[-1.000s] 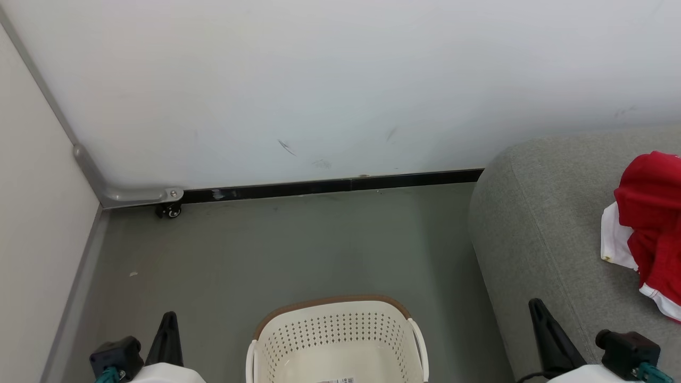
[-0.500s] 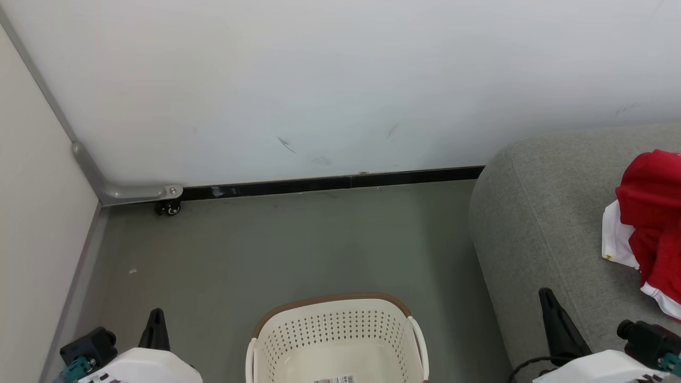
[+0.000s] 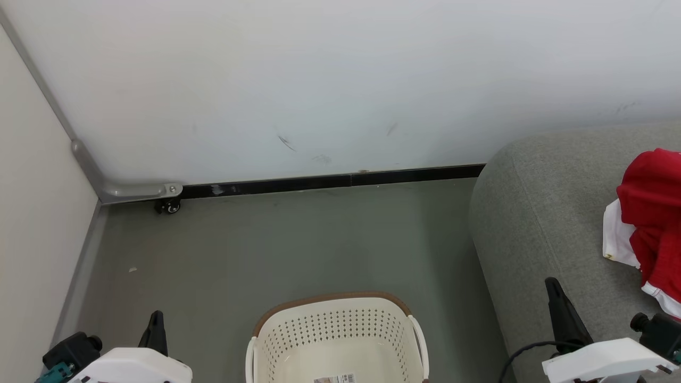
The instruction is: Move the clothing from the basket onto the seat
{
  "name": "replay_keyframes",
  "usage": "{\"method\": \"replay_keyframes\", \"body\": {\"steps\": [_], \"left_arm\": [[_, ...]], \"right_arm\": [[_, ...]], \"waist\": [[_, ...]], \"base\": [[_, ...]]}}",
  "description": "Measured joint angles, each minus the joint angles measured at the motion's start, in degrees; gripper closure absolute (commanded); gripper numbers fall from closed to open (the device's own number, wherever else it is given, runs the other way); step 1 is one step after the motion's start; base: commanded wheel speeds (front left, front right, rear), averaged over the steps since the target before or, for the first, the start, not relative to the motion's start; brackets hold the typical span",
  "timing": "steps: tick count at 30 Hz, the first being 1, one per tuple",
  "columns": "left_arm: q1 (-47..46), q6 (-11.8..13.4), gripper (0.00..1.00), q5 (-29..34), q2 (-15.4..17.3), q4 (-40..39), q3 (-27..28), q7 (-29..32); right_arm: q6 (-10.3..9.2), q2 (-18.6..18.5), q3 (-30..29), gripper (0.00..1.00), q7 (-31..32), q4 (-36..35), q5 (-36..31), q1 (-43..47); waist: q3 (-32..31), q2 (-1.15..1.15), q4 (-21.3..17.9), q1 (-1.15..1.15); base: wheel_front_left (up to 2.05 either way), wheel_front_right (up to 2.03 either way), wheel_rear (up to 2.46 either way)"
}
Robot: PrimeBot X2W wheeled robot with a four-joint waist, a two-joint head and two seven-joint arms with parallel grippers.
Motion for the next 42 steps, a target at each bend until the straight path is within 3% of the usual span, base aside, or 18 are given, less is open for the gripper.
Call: {"method": "replay_keyframes", "body": {"steps": [16, 42], "left_arm": [[-1.0, -3.1, 1.0, -12.5, -1.0, -1.2, 1.9, 2.7], [-1.1, -7.0, 1.0, -33.7, -1.5, -4.7, 4.6, 7.1]], "right_arm": [[-0.01, 0.0, -1.5, 1.0, 1.5, 0.5, 13.1, -1.9], [-0.02, -0.1, -3.4, 1.0, 3.9, 1.9, 35.3, -4.8]], "waist": [[0.5, 0.0, 0.0, -0.19], [1.3, 0.0, 0.0, -0.23]], "base": [[0.0, 0.0, 0.0], [0.0, 0.0, 0.0]]}}
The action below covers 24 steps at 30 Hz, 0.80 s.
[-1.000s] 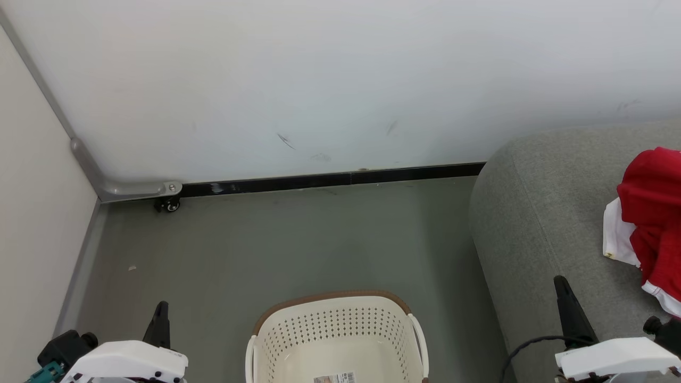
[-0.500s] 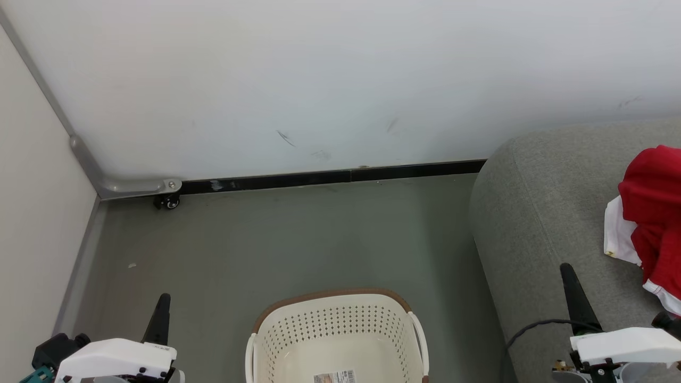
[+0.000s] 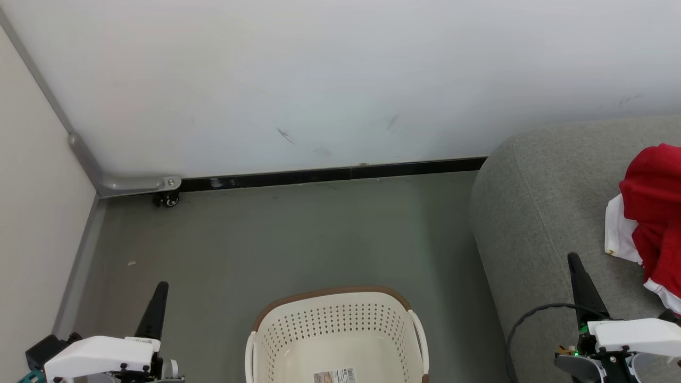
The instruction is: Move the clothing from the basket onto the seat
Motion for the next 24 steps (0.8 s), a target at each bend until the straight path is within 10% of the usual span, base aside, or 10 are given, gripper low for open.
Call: {"method": "replay_keyframes", "body": {"steps": [24], "left_arm": [[0.0, -2.0, 1.0, -14.6, -1.1, -3.5, 1.9, 3.0]], "right_arm": [[-0.01, -0.1, -1.6, 1.0, 1.7, 0.5, 14.7, -2.3]], "waist": [[0.5, 0.0, 0.0, -0.01]], "base": [[0.0, 0.0, 0.0]]}}
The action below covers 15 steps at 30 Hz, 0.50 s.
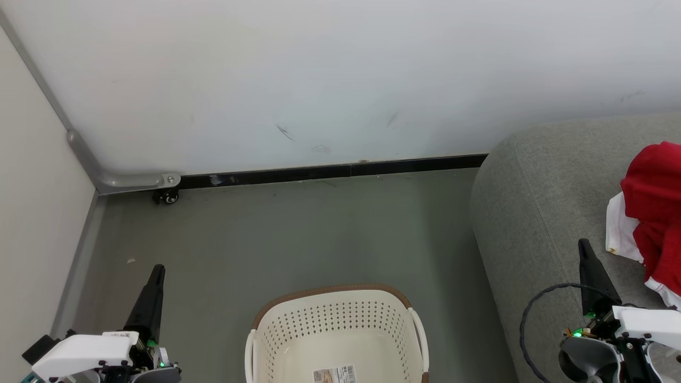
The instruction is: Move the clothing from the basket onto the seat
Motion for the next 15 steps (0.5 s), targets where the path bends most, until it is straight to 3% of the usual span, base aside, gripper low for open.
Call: {"method": "replay_keyframes", "body": {"steps": [15], "left_arm": [[0.0, 0.1, 1.0, -0.3, 0.0, -1.2, -0.2, -0.1]], "right_arm": [[0.0, 0.0, 0.0, 1.0, 0.0, 0.0, 0.0, 0.0]], "waist": [[0.0, 0.0, 0.0, 0.0]], "base": [[0.0, 0.0, 0.0]]}}
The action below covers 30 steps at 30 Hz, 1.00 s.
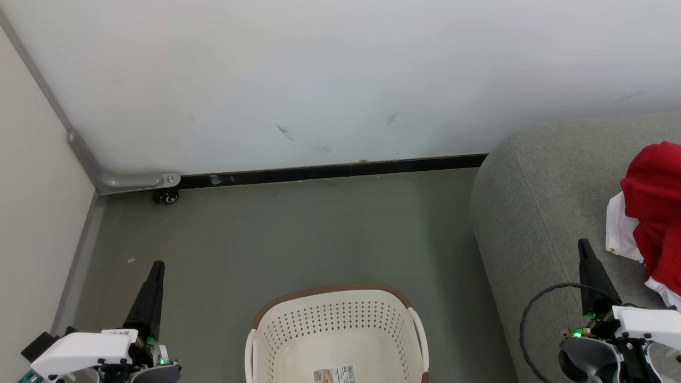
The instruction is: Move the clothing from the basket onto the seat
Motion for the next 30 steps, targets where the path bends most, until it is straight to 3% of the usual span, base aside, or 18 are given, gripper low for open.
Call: {"method": "replay_keyframes", "body": {"steps": [30], "left_arm": [[0.1, 0.9, 1.0, -0.2, 0.0, -1.8, -0.4, -0.5]], "right_arm": [[0.0, 0.0, 0.1, 1.0, 0.0, 0.0, 0.4, 0.0]], "waist": [[0.1, 0.0, 0.0, -0.01]], "base": [[0.0, 0.0, 0.0]]}}
